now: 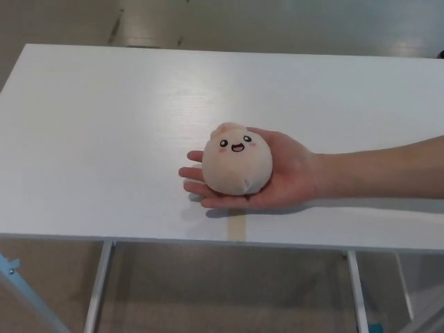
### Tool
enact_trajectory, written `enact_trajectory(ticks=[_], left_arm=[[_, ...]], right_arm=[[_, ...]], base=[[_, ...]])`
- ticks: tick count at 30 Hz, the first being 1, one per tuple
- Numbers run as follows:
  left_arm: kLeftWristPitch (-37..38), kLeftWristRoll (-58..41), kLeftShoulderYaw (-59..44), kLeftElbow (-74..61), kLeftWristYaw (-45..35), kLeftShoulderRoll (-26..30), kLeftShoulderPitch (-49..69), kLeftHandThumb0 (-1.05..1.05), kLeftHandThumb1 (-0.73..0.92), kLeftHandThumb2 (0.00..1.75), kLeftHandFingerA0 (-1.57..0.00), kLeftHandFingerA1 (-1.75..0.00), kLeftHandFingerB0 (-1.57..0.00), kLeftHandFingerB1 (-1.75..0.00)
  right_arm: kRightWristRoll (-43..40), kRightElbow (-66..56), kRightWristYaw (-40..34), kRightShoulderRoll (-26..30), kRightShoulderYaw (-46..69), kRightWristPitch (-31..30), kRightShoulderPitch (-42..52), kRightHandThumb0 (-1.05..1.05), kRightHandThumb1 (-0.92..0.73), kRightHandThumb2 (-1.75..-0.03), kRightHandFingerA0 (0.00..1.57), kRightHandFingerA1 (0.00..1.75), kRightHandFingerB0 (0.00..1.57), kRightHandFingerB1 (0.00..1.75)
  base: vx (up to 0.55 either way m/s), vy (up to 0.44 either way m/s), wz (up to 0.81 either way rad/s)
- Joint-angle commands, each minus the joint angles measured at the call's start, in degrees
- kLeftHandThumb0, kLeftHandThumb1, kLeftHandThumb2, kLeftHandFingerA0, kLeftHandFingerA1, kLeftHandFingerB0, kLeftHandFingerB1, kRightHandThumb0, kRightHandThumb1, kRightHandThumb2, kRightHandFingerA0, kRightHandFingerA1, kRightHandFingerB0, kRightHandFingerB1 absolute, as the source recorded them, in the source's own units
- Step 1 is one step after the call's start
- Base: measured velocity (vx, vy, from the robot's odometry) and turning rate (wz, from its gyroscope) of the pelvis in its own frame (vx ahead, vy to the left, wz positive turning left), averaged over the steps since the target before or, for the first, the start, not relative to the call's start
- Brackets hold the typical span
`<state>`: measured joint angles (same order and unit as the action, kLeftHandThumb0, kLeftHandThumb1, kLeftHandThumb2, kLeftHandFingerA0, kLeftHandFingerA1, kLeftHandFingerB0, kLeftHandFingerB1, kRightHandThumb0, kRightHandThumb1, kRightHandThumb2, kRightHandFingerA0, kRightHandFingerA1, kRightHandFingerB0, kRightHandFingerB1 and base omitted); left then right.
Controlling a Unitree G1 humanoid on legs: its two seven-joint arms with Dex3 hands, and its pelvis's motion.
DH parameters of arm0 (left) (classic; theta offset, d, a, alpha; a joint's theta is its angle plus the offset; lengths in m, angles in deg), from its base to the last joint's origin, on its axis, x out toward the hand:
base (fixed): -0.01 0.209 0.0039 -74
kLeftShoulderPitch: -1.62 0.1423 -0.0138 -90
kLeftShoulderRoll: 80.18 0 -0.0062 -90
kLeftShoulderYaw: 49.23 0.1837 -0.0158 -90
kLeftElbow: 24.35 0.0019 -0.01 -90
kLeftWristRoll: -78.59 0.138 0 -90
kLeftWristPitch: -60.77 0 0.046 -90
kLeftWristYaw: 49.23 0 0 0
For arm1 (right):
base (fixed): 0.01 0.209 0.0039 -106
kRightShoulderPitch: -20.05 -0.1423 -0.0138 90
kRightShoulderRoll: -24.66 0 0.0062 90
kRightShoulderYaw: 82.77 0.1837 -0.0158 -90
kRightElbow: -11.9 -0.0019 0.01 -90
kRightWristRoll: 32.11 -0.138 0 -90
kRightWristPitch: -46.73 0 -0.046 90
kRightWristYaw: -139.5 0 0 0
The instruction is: Use the left hand to take the pink dumpling toy on a person's hand and put it on the desk.
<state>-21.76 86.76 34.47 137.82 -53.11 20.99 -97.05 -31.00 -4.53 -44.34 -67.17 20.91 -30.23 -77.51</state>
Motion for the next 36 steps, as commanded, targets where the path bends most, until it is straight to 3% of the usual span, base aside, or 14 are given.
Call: enact_trajectory(ticks=[1,18,19,20,21,22,25,26,27,32,36], left_arm=[[0.11,-1.01,-0.29,0.46,-0.77,0.21,0.3,-0.4,0.66,0.6,-0.59,-0.41,-0.41,-0.35],[1.06,-1.75,-0.21,-3.58,-0.93,1.34,1.7,-0.4,0.6,0.58,-0.55,-0.4,-0.43,-0.35],[2.5,-3.0,-1.02,-12.1,-3.42,2.63,6.4,-0.49,0.44,0.7,-0.47,-0.47,-0.4,-0.44],[2.7,-3.36,-1.3,-14.94,-4.15,2.98,7.92,-0.49,0.44,0.7,-0.47,-0.47,-0.4,-0.44],[4.79,-7.32,-3.82,-27.5,-9.01,4.18,15.29,-0.5,0.4,0.68,-0.46,-0.47,-0.4,-0.44],[6.32,-9.86,-5.29,-32.99,-11.89,4.78,18.93,-0.45,0.45,0.54,-0.5,-0.4,-0.43,-0.36],[7.21,-14.64,-8.18,-42.87,-17.06,5.52,25.49,-0.46,0.43,0.54,-0.49,-0.4,-0.43,-0.36],[10.0,-24.56,-13.96,-56.25,-28.29,8.54,36.22,-0.5,0.38,0.66,-0.43,-0.47,-0.38,-0.43],[10.82,-28.56,-16.67,-60.99,-32.81,9.64,40.05,-0.49,0.37,0.65,-0.43,-0.47,-0.37,-0.43],[8.72,-41.03,-27.75,-71.96,-45.52,11.26,46.8,-0.48,0.37,0.64,-0.42,-0.47,-0.37,-0.42],[2.64,-54.17,-39.88,-81.65,-54.69,11.19,49.66,-0.52,0.35,0.64,-0.43,-0.49,-0.36,-0.41]], right_arm=[[-0.63,0.2,-0.26,-0.32,0.09,0.45,0.32,-0.23,-0.69,-0.6,0.6,0.45,0.44,0.39],[-0.95,0.19,-0.24,-0.83,0.45,0.29,0.5,-0.23,-0.69,-0.6,0.6,0.45,0.45,0.4],[-0.74,0.26,-0.42,-0.85,0.33,0.44,0.52,-0.23,-0.69,-0.6,0.6,0.45,0.45,0.4],[-0.68,0.28,-0.47,-0.85,0.3,0.48,0.53,-0.23,-0.69,-0.6,0.6,0.45,0.45,0.4],[-0.53,0.26,-0.3,-0.6,0.19,0.49,0.57,-0.23,-0.69,-0.6,0.6,0.45,0.45,0.4],[-0.44,0.29,-0.21,-0.54,0.1,0.48,0.59,-0.23,-0.69,-0.6,0.6,0.45,0.46,0.4],[-0.24,0.34,-0.18,-0.52,-0.06,0.4,0.63,-0.23,-0.69,-0.6,0.6,0.45,0.46,0.4],[-0.39,0.34,0.08,-0.29,0.09,0.18,0.62,-0.23,-0.69,-0.6,0.61,0.45,0.46,0.4],[-0.47,0.36,0.12,-0.22,0.18,0.13,0.62,-0.23,-0.69,-0.6,0.61,0.45,0.46,0.4],[-0.56,0.45,0.25,-0.17,0.35,0.15,0.61,-0.22,-0.69,-0.6,0.6,0.45,0.46,0.4],[-0.08,0.45,0.08,-0.26,-0.12,-0.09,0.47,-0.22,-0.69,-0.6,0.61,0.45,0.46,0.4]], base=[[0.0,0.0,0.0],[0.0,0.0,0.0],[0.0,0.0,0.0],[0.0,0.0,0.0],[0.0,0.0,0.0],[0.0,0.0,0.0],[0.0,0.0,0.0],[0.0,0.0,0.0],[0.0,0.0,0.0],[0.0,0.0,0.0],[0.0,0.0,0.0]])
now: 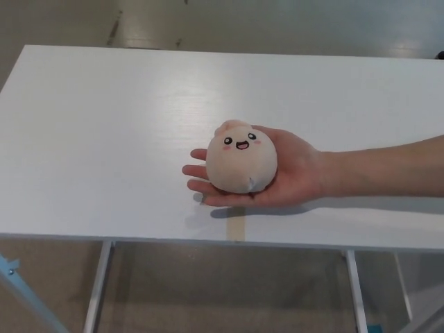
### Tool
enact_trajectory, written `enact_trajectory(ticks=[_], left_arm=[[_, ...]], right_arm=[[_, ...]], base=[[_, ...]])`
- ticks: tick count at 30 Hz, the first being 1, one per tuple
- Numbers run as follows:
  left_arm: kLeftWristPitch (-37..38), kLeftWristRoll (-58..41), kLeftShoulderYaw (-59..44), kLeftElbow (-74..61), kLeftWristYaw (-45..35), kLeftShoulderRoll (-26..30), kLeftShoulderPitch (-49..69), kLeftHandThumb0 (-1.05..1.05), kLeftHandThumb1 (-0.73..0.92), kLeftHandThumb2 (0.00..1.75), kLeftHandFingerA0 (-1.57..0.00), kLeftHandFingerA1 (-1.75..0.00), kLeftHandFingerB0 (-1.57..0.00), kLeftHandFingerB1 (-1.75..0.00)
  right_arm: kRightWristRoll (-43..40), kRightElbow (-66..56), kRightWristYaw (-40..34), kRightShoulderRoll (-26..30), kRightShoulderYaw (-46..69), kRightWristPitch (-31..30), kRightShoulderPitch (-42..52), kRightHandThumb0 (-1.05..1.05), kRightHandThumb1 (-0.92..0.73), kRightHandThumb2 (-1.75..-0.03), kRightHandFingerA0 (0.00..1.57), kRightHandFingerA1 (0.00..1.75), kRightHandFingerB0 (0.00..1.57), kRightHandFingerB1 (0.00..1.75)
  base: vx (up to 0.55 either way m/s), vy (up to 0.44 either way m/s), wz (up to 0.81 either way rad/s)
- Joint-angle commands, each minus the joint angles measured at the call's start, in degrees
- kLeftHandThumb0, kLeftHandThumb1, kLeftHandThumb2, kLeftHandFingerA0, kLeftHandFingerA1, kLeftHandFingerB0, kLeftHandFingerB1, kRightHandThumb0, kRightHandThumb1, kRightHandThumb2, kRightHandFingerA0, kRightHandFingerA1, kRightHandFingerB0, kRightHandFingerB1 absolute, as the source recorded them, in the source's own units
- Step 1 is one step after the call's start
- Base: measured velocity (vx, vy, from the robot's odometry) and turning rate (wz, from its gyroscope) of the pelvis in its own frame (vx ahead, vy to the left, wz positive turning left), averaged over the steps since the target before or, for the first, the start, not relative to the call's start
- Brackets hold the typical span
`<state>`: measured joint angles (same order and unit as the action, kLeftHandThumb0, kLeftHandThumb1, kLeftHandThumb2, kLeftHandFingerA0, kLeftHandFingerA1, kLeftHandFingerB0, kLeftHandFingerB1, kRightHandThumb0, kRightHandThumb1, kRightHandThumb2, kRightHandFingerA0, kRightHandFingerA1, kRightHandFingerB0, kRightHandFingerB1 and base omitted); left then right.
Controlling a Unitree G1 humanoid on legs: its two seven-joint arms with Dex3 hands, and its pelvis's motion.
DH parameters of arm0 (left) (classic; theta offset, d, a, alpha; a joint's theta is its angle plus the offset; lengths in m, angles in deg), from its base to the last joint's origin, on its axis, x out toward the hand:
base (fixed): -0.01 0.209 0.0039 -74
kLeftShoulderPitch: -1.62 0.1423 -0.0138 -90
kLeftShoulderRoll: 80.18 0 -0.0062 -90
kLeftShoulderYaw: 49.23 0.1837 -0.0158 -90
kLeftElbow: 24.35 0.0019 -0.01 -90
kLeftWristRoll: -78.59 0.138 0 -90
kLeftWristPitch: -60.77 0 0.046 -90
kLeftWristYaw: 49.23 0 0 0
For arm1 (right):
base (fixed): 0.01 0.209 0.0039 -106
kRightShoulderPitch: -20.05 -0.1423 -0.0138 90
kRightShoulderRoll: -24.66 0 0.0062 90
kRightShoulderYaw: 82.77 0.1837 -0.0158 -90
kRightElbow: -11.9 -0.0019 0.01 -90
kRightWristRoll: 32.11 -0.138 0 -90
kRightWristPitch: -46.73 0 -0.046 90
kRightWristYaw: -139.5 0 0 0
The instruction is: Use the left hand to take the pink dumpling toy on a person's hand and put it on the desk.
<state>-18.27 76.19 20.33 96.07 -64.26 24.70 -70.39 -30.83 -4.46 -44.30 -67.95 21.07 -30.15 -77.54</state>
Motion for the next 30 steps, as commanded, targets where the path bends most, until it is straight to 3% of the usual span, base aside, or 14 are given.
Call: enact_trajectory(ticks=[1,5,6,10,11,16,19,21,23,26,27,28,30], left_arm=[[-4.04,-49.24,-30.76,-43.98,-46.2,7.29,23.92,-0.52,0.34,0.64,-0.44,-0.49,-0.36,-0.41],[-7.06,-57.32,-37.31,-50.27,-47.55,7.78,22.7,-0.5,0.33,0.63,-0.42,-0.49,-0.37,-0.41],[-7.21,-58.66,-38.37,-51.69,-46.82,8.05,21.87,-0.44,0.37,0.52,-0.45,-0.43,-0.4,-0.35],[-6.73,-61.38,-39.9,-55.63,-41.84,9.35,17.28,-0.5,0.34,0.54,-0.44,-0.45,-0.38,-0.36],[-6.31,-61.52,-39.12,-56.89,-38.08,10.73,13.38,-0.5,0.32,0.63,-0.41,-0.48,-0.37,-0.41],[-4.56,-53.96,-30.99,-58.47,-26.73,16.42,0.08,-0.48,0.32,0.62,-0.44,-0.44,-0.39,-0.4],[-6.52,-45.87,-25.06,-57.64,-22.56,22.58,-8.47,-0.48,0.33,0.61,-0.43,-0.47,-0.36,-0.4],[-7.24,-44.41,-24.11,-57.46,-22.2,23.72,-10.27,-0.48,0.33,0.61,-0.43,-0.47,-0.36,-0.4],[-8.41,-38.24,-17.18,-55.52,-20.65,26.97,-18.23,-0.45,0.36,0.52,-0.47,-0.39,-0.39,-0.33],[-9.92,-34.82,-13.34,-55.5,-19.32,28.35,-22.62,-0.46,0.37,0.52,-0.47,-0.39,-0.38,-0.33],[-11.92,-31.49,-8.93,-56.03,-17.5,29.09,-26.91,-0.46,0.38,0.52,-0.46,-0.39,-0.36,-0.32],[-12.81,-27.33,-4.31,-55.89,-16.64,28.87,-31.34,-0.53,0.36,0.64,-0.41,-0.45,-0.3,-0.38],[-13.34,-21.28,2.1,-54.86,-16.64,28.01,-37.44,-0.54,0.36,0.65,-0.4,-0.45,-0.3,-0.38]], right_arm=[[-0.4,0.33,0.15,0.44,-0.16,-0.25,0.54,-0.22,-0.69,-0.6,0.61,0.45,0.46,0.4],[-0.22,0.45,-0.52,0.38,-0.2,-0.45,0.44,-0.22,-0.69,-0.6,0.61,0.45,0.47,0.4],[-0.13,0.48,-0.62,0.4,-0.25,-0.47,0.45,-0.22,-0.69,-0.6,0.61,0.45,0.47,0.4],[0.26,0.5,-0.8,0.35,-0.55,-0.49,0.53,-0.22,-0.69,-0.6,0.61,0.45,0.47,0.4],[0.26,0.49,-0.88,0.47,-0.48,-0.52,0.43,-0.22,-0.69,-0.6,0.61,0.45,0.47,0.4],[-0.23,0.36,-0.1,0.54,-0.06,-0.29,0.64,-0.22,-0.69,-0.6,0.61,0.45,0.46,0.4],[-0.17,0.4,0.0,0.57,-0.11,-0.28,0.66,-0.22,-0.69,-0.6,0.61,0.45,0.46,0.4],[-0.12,0.38,0.01,0.59,-0.15,-0.22,0.7,-0.22,-0.69,-0.6,0.61,0.45,0.46,0.4],[-0.2,0.28,0.12,0.68,-0.1,-0.28,0.49,-0.22,-0.69,-0.6,0.6,0.45,0.46,0.4],[-0.26,0.23,0.23,0.74,-0.05,-0.27,0.5,-0.22,-0.69,-0.6,0.6,0.45,0.46,0.4],[-0.36,0.24,0.3,0.7,0.04,-0.22,0.52,-0.22,-0.69,-0.6,0.61,0.45,0.47,0.4],[-0.42,0.26,0.35,0.73,0.12,-0.15,0.54,-0.22,-0.69,-0.6,0.61,0.45,0.47,0.4],[-0.53,0.29,0.38,0.79,0.24,-0.17,0.52,-0.22,-0.69,-0.6,0.61,0.45,0.47,0.4]], base=[[0.0,0.0,0.0],[0.0,0.0,0.0],[0.0,0.0,0.0],[0.0,0.0,0.0],[0.0,0.0,0.0],[0.0,0.0,0.0],[0.0,0.0,0.0],[0.0,0.0,0.0],[0.0,0.0,0.0],[0.0,0.0,0.0],[0.0,0.0,0.0],[0.0,0.0,0.0],[0.0,0.0,0.0]])
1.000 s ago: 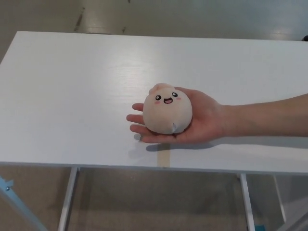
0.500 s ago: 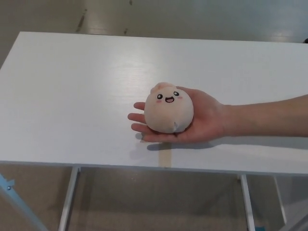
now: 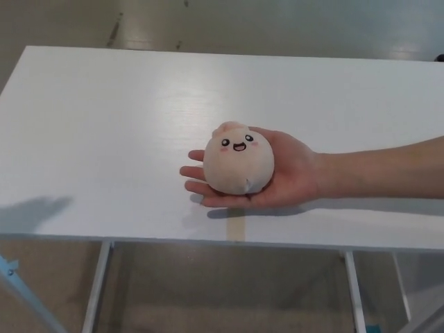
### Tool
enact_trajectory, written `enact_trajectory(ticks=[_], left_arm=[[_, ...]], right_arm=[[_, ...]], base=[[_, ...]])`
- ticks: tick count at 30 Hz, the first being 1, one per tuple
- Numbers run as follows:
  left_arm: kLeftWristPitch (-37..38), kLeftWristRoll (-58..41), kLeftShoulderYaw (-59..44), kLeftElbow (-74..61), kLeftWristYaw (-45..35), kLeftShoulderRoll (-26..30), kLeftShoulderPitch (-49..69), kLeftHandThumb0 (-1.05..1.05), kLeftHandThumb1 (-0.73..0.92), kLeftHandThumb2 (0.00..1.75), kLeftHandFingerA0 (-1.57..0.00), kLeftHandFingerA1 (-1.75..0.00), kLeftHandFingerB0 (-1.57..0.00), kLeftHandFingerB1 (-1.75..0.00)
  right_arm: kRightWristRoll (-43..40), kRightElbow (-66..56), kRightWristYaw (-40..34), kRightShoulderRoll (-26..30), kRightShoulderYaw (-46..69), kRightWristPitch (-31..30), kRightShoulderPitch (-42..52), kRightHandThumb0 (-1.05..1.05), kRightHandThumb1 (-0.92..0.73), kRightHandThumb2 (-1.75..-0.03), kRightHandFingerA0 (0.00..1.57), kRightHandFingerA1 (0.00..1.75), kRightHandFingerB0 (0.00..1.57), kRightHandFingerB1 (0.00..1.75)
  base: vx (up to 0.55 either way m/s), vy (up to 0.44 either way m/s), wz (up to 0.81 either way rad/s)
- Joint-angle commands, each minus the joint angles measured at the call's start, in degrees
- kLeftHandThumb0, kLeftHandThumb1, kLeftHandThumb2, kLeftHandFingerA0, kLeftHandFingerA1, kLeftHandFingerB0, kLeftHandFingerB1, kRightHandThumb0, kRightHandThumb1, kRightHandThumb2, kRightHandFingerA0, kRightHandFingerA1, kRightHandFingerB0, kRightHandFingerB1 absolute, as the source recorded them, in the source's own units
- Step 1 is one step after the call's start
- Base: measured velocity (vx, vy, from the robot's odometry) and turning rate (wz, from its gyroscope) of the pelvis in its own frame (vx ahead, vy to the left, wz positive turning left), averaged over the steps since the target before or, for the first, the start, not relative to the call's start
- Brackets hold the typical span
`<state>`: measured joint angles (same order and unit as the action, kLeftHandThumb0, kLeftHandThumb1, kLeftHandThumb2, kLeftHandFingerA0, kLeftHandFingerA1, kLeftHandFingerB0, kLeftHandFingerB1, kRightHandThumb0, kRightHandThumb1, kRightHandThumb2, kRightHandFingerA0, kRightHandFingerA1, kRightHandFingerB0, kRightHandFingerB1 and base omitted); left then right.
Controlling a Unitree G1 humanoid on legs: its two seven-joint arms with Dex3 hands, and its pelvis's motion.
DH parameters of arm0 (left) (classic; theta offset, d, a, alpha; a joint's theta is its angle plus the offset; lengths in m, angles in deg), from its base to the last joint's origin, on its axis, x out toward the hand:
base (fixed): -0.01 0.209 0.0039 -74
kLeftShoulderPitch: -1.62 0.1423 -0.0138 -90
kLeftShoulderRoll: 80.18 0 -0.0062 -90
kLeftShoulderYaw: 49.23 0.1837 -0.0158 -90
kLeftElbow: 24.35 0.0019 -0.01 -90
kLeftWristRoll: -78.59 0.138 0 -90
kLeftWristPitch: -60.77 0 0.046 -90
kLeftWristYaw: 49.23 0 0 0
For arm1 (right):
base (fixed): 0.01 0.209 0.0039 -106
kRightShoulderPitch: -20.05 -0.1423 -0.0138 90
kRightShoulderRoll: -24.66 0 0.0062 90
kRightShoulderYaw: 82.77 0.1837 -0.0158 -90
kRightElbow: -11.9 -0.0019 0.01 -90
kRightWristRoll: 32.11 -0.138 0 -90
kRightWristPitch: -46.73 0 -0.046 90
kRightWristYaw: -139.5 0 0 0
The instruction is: Use the left hand to take the pink dumpling toy on a person's hand and put it on the desk.
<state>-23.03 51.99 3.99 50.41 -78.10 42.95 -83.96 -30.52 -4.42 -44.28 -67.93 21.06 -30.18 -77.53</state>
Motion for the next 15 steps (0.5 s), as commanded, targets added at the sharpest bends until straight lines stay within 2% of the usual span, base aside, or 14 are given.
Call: enact_trajectory(ticks=[1,6,15], left_arm=[[-8.66,4.93,20.64,-8.41,-3.21,9.29,-26.1,-0.55,0.36,0.65,-0.38,-0.44,-0.29,-0.38],[-9.98,18.55,35.77,-1.62,-6.23,4.05,-41.05,-0.56,0.36,0.66,-0.33,-0.42,-0.28,-0.38],[-12.12,29.02,49.93,7.39,-7.48,-1.29,-52.9,-0.56,0.37,0.64,-0.28,-0.4,-0.25,-0.36]], right_arm=[[-0.87,0.29,0.38,0.77,0.28,-0.27,0.45,-0.22,-0.69,-0.6,0.61,0.45,0.47,0.4],[-0.82,0.32,0.53,0.91,0.23,-0.67,0.19,-0.22,-0.69,-0.6,0.61,0.45,0.49,0.41],[-1.06,0.41,0.89,0.89,0.45,-1.07,-0.21,-0.22,-0.69,-0.6,0.62,0.45,0.5,0.41]], base=[[0.0,0.0,0.0],[0.0,0.0,0.0],[0.0,0.0,0.0]])
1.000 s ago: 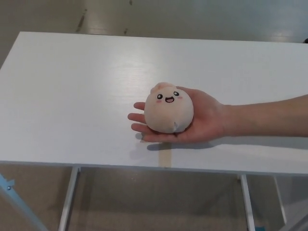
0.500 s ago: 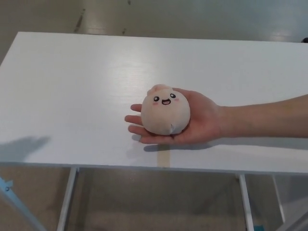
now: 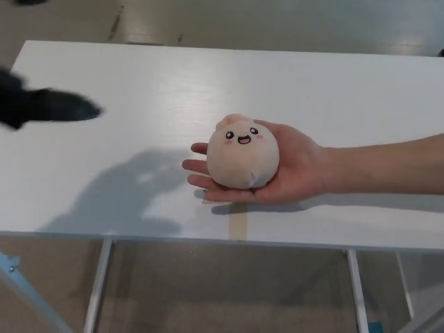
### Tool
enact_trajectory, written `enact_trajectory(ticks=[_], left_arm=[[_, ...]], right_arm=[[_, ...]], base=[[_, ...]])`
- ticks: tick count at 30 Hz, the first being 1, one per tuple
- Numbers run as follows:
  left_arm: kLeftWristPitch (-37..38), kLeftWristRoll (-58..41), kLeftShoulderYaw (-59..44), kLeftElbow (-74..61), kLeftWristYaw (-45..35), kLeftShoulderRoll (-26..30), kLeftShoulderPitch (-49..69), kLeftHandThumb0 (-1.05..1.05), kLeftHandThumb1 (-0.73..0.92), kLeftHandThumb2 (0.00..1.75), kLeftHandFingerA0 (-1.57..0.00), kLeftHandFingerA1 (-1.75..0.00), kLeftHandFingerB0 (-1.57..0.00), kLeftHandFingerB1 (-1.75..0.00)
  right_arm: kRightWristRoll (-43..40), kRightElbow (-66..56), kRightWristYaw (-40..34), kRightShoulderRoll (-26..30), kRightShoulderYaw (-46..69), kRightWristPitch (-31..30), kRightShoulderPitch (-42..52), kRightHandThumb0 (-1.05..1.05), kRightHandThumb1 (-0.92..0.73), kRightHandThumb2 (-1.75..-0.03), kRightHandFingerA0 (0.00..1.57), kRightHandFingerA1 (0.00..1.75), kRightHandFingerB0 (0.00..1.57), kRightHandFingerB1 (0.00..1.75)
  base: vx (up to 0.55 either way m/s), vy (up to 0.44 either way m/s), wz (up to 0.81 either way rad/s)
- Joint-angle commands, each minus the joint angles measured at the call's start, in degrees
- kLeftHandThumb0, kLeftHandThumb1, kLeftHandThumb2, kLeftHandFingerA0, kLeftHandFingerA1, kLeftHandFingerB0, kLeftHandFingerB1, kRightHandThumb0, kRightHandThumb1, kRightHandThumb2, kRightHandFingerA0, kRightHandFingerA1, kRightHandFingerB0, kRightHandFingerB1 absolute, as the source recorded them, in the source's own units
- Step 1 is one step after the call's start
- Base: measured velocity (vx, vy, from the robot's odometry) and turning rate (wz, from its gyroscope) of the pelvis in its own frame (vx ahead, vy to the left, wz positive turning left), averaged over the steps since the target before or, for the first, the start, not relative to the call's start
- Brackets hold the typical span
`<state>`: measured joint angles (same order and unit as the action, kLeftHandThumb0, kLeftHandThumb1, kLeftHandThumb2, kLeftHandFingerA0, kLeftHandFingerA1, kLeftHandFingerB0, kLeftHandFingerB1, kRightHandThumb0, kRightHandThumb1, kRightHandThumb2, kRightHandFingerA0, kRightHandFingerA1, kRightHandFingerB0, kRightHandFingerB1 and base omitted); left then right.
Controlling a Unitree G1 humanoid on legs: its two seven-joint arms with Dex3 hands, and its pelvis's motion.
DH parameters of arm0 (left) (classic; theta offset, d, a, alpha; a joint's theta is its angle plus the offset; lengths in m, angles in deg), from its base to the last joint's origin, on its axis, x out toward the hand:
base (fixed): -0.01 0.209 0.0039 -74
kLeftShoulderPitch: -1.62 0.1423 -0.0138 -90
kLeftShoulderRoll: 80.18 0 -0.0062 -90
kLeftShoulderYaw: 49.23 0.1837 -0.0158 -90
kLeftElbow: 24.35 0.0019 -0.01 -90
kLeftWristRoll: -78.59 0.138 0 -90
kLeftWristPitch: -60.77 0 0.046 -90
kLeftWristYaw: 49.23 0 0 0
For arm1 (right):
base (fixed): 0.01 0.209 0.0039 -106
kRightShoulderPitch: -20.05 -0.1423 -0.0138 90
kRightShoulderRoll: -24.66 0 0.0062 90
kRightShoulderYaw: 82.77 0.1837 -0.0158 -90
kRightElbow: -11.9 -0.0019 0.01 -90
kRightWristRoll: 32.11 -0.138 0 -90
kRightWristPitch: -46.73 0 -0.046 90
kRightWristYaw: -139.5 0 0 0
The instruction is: Use the left hand to take the pink dumpling toy on a person's hand and put it on the desk.
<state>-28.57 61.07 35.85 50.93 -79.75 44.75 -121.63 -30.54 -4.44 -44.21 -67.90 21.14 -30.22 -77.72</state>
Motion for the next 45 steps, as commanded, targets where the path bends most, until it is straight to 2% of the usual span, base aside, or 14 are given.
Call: enact_trajectory(ticks=[1,3,6,7,17,18,27,36,37,39,40,43,44,45], left_arm=[[-6.58,19.94,18.08,6.88,-5.82,-3.08,-15.22,-0.56,0.37,0.64,-0.28,-0.4,-0.25,-0.36],[-6.7,23.12,21.67,10.64,-5.56,-5.42,-18.34,-0.25,0.19,0.81,-0.12,-0.52,-0.12,-0.5],[-6.5,25.99,25.05,14.03,-4.61,-7.42,-20.63,-0.26,0.18,0.81,-0.12,-0.52,-0.12,-0.5],[-6.29,27.03,26.18,15.11,-4.17,-8.05,-21.17,-0.55,0.43,0.54,-0.29,-0.33,-0.28,-0.3],[-8.12,33.8,35.0,20.83,-3.0,-12.43,-23.73,-0.57,0.43,0.54,-0.29,-0.33,-0.26,-0.3],[-8.71,34.54,36.16,21.52,-2.99,-13.01,-23.7,-0.27,0.18,0.81,-0.11,-0.52,-0.1,-0.5],[-10.31,36.64,39.98,27.58,-1.83,-17.12,-23.87,-0.27,0.17,0.81,-0.11,-0.52,-0.11,-0.5],[-12.54,40.56,41.15,32.83,-1.54,-21.82,-25.48,-0.57,0.43,0.54,-0.28,-0.33,-0.26,-0.3],[-12.89,41.23,41.39,33.57,-1.19,-23.04,-25.74,-0.26,0.18,0.81,-0.11,-0.52,-0.11,-0.5],[-12.98,42.05,41.47,34.19,-1.06,-24.0,-25.92,-0.26,0.18,0.81,-0.11,-0.52,-0.11,-0.5],[-12.9,42.63,41.57,34.53,-1.0,-24.58,-26.04,-0.55,0.43,0.54,-0.3,-0.33,-0.26,-0.3],[-12.75,43.75,41.55,35.18,-0.9,-25.79,-26.18,-0.55,0.43,0.54,-0.3,-0.33,-0.26,-0.3],[-12.68,44.47,41.59,35.64,-0.71,-26.63,-26.27,-0.26,0.18,0.81,-0.11,-0.52,-0.11,-0.5],[-12.59,44.94,41.6,35.91,-0.6,-27.09,-26.31,-0.27,0.18,0.81,-0.1,-0.52,-0.1,-0.5]], right_arm=[[-1.04,0.43,0.81,0.85,0.36,-1.03,-0.01,-0.22,-0.69,-0.6,0.62,0.45,0.5,0.41],[-1.13,0.42,0.79,0.77,0.45,-1.18,-0.21,-0.23,-0.69,-0.6,0.62,0.45,0.5,0.41],[-0.98,0.34,0.71,0.74,0.3,-1.29,-0.44,-0.23,-0.69,-0.6,0.62,0.45,0.5,0.41],[-0.92,0.28,0.69,0.7,0.23,-1.35,-0.61,-0.23,-0.69,-0.6,0.62,0.45,0.5,0.41],[-0.83,0.17,0.96,0.79,0.13,-0.96,-1.0,-0.23,-0.69,-0.6,0.63,0.45,0.5,0.41],[-0.95,0.18,1.17,0.77,0.23,-0.99,-1.0,-0.23,-0.69,-0.6,0.63,0.46,0.5,0.41],[-1.03,0.16,1.53,0.82,0.24,-1.55,-1.18,-0.23,-0.69,-0.61,0.63,0.46,0.5,0.41],[-1.1,-0.11,1.65,0.71,0.18,-1.85,-1.6,-0.23,-0.69,-0.6,0.63,0.46,0.49,0.41],[-1.12,-0.23,1.78,0.71,0.15,-1.74,-1.69,-0.23,-0.69,-0.6,0.62,0.46,0.49,0.41],[-1.16,-0.29,1.83,0.71,0.14,-1.68,-1.75,-0.23,-0.69,-0.6,0.62,0.46,0.49,0.41],[-1.13,-0.23,1.79,0.7,0.1,-1.71,-1.84,-0.23,-0.69,-0.6,0.63,0.46,0.49,0.41],[-1.08,-0.16,1.77,0.69,0.02,-1.71,-1.99,-0.23,-0.69,-0.6,0.63,0.46,0.49,0.41],[-1.09,-0.15,1.89,0.66,0.0,-1.71,-2.06,-0.23,-0.69,-0.6,0.63,0.46,0.5,0.42],[-1.09,-0.14,1.97,0.68,-0.02,-1.72,-2.08,-0.23,-0.69,-0.6,0.63,0.46,0.5,0.42]], base=[[0.0,0.0,0.0],[0.0,0.0,0.03],[0.0,0.0,0.0],[0.0,0.0,0.0],[0.0,0.0,0.0],[0.0,0.0,0.0],[0.0,0.0,0.0],[0.0,0.0,0.0],[0.0,0.0,0.0],[0.0,0.0,0.0],[0.0,0.0,0.0],[0.0,0.0,0.0],[0.0,0.0,0.0],[0.0,0.0,0.0]])
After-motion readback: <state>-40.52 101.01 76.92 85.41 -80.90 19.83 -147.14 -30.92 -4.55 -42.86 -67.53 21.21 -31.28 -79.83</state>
